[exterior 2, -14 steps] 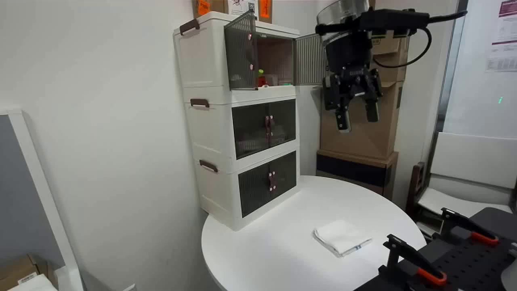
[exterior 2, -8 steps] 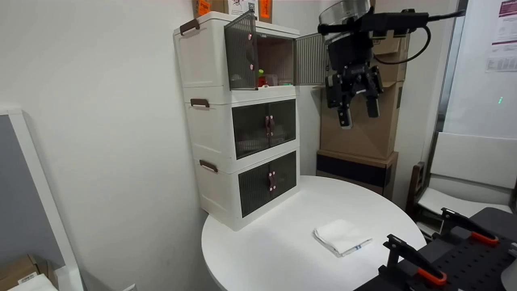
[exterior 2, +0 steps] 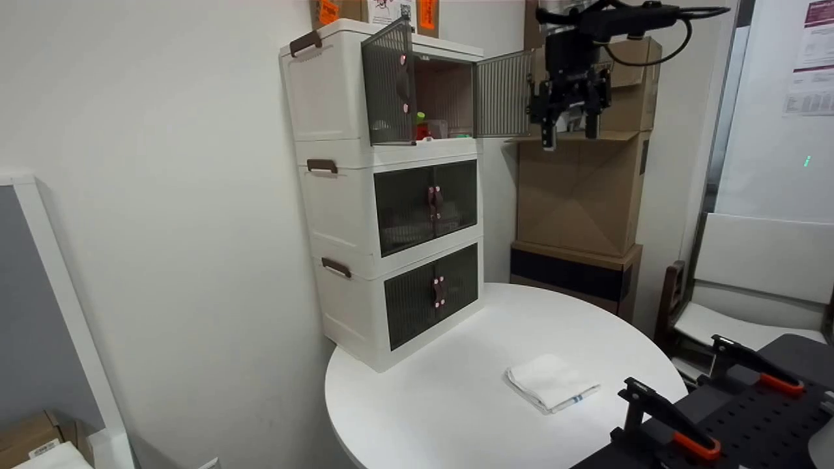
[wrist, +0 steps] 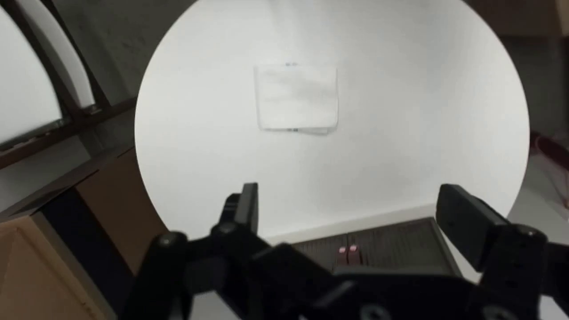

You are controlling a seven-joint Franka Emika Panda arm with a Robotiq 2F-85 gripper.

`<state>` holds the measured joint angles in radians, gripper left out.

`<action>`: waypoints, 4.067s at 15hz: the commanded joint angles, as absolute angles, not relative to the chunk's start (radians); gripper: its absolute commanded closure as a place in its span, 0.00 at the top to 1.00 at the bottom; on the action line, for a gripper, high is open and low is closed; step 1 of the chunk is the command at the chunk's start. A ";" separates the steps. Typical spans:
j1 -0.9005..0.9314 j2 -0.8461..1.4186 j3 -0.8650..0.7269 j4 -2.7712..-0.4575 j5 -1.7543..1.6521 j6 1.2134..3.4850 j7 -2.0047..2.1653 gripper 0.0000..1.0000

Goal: Take the bowl in the cabinet and put it on the table

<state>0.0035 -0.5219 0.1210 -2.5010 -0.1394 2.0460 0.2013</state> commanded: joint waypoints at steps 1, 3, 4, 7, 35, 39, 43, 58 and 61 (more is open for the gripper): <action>-0.042 -0.366 0.092 -2.352 -0.142 2.200 0.251 1.00; -0.075 -0.288 0.103 -2.287 -0.149 2.302 0.347 1.00; -0.088 -0.246 0.111 -2.255 -0.157 2.351 0.398 1.00; -0.080 -0.118 0.112 -2.158 -0.138 2.477 0.502 1.00; 0.080 0.498 0.082 -1.514 0.146 2.789 0.360 0.38; 0.073 0.484 0.089 -1.531 0.171 2.784 0.344 0.09; 0.066 0.457 0.095 -1.560 0.194 2.802 0.329 0.01; -0.111 0.110 0.171 -1.866 0.343 2.804 0.121 0.02; -0.129 -0.008 0.151 -2.003 0.328 2.768 0.095 0.02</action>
